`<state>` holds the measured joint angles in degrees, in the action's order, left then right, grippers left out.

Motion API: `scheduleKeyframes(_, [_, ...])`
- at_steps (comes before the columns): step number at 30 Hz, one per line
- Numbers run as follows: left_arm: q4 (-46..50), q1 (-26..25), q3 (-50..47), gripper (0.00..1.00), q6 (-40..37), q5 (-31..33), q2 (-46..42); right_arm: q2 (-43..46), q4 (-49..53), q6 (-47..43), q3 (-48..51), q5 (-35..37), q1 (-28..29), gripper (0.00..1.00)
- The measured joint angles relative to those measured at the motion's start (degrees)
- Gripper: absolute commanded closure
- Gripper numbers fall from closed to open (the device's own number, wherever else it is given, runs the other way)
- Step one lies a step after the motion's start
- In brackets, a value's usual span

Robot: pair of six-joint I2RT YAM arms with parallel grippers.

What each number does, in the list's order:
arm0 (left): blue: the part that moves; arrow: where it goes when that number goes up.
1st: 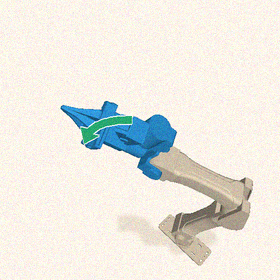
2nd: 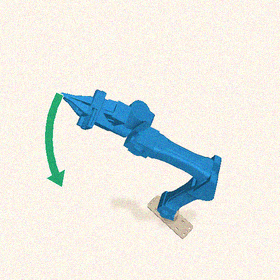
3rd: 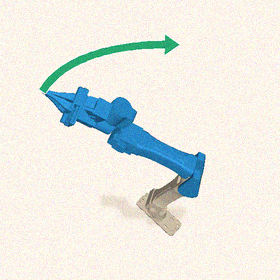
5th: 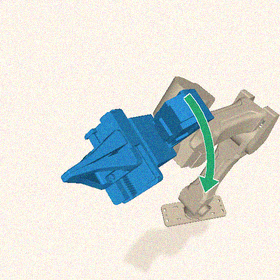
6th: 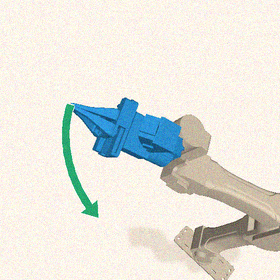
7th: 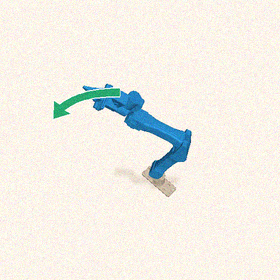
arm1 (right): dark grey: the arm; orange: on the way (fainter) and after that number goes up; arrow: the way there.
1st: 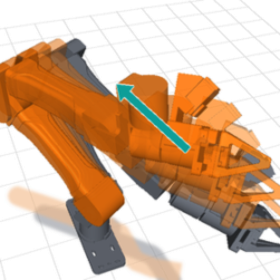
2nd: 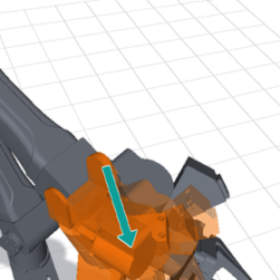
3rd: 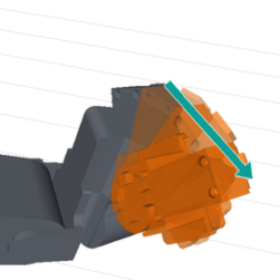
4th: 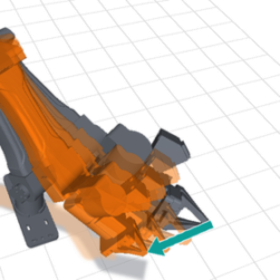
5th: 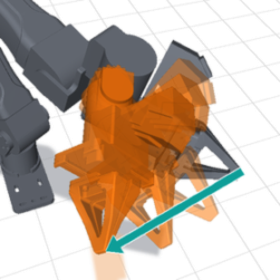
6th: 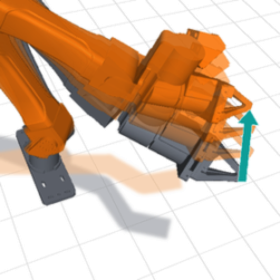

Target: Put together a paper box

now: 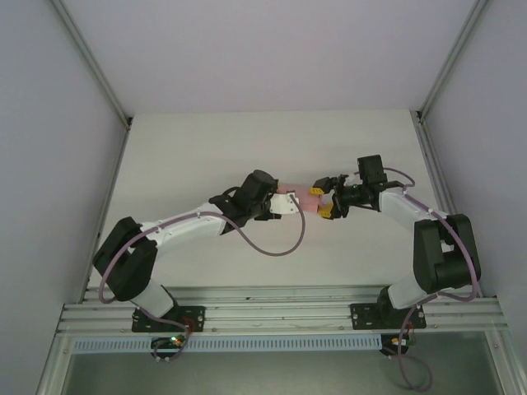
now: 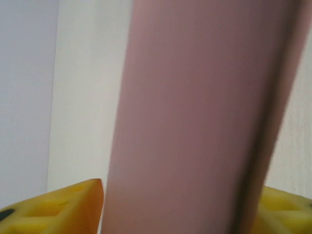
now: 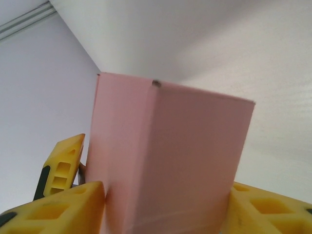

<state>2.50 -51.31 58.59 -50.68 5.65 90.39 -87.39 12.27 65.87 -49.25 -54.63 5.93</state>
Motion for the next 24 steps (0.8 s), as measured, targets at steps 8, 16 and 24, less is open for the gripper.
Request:
scheduleKeyframes(8, [2.71, 1.18, 0.79, 0.43, -0.39, -1.75, 0.00, 6.29, 2.99, -6.97, -0.22, 2.78, -0.63, 0.00])
scheduleKeyframes(16, [14.58, 7.23, 5.77, 0.46, 1.70, -11.58, -0.02, 24.22, 2.67, -26.97, 0.96, 24.76, -2.97, 0.00])
scheduleKeyframes(24, [18.25, 11.39, 5.95, 0.47, 7.37, -16.76, 0.00, 25.40, -0.15, -42.73, 4.37, 28.74, 0.11, 0.01])
